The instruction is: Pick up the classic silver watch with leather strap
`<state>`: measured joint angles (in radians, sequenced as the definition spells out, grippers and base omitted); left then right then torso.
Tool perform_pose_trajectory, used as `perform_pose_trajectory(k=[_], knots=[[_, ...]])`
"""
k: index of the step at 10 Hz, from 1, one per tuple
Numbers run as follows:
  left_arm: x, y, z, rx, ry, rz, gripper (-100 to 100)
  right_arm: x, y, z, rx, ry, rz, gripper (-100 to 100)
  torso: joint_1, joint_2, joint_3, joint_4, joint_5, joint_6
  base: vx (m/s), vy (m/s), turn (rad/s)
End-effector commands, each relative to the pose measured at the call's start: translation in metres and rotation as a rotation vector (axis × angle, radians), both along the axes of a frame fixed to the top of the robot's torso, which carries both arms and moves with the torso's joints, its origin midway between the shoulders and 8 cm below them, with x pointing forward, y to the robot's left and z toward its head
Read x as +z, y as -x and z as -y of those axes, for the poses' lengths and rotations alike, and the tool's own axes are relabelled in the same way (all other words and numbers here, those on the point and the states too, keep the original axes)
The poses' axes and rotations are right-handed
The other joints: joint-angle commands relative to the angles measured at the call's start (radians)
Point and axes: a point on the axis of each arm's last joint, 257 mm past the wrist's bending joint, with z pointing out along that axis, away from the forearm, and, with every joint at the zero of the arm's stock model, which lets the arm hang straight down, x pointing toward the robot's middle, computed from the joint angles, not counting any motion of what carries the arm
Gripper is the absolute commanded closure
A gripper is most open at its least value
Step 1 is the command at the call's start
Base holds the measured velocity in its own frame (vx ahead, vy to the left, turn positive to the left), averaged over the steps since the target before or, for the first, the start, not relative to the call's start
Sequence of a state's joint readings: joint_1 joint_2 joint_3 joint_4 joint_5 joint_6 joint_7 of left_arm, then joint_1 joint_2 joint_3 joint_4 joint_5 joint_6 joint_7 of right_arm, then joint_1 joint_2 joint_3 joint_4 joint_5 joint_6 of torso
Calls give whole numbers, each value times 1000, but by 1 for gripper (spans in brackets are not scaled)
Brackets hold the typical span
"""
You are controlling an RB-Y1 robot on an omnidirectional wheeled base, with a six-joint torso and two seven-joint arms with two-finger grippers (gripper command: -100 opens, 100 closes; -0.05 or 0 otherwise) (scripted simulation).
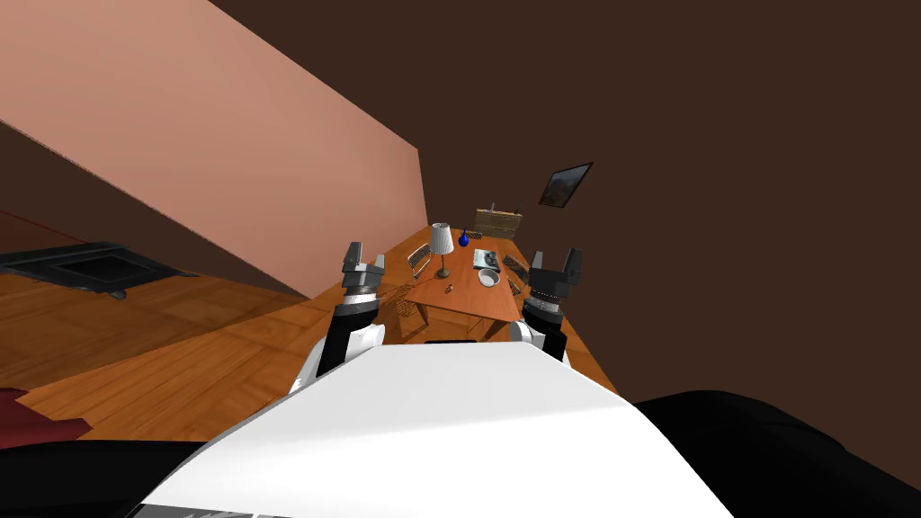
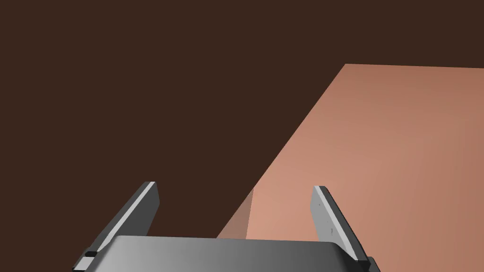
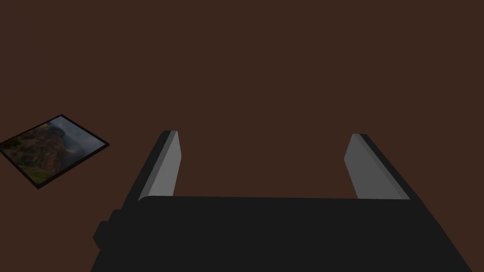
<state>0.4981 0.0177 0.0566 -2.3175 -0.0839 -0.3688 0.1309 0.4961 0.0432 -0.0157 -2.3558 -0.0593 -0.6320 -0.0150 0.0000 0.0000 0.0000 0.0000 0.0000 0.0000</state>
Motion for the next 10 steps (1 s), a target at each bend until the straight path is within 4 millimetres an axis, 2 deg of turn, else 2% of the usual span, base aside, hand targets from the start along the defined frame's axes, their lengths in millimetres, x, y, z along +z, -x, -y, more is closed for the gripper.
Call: perform_pose_trajectory(k=[1, 5, 6, 9, 10], knots=[[-3, -7, 3, -26, -4, -7, -100, 0, 0, 0, 0, 0, 0, 0, 0, 0, 0, 0, 0, 0, -11, -9, -72], [-19, -39, 6, -103, 45, -44, -100, 0, 0, 0, 0, 0, 0, 0, -1, 2, 1, 0, 0, 0, -28, -19, -123], [-19, -39, 6, -103, 45, -44, -100, 0, 0, 0, 0, 0, 0, 0, -1, 2, 1, 0, 0, 0, -19, -6, -29], [-33, -66, 5, -152, 114, -75, -100, 0, 0, 0, 0, 0, 0, 0, 0, 1, 1, 0, 0, 0, -21, -9, -117], [-38, -68, 4, -149, 117, -88, -100, 0, 0, 0, 0, 0, 0, 0, -1, 1, 1, 0, 0, 0, -16, -4, -29]])
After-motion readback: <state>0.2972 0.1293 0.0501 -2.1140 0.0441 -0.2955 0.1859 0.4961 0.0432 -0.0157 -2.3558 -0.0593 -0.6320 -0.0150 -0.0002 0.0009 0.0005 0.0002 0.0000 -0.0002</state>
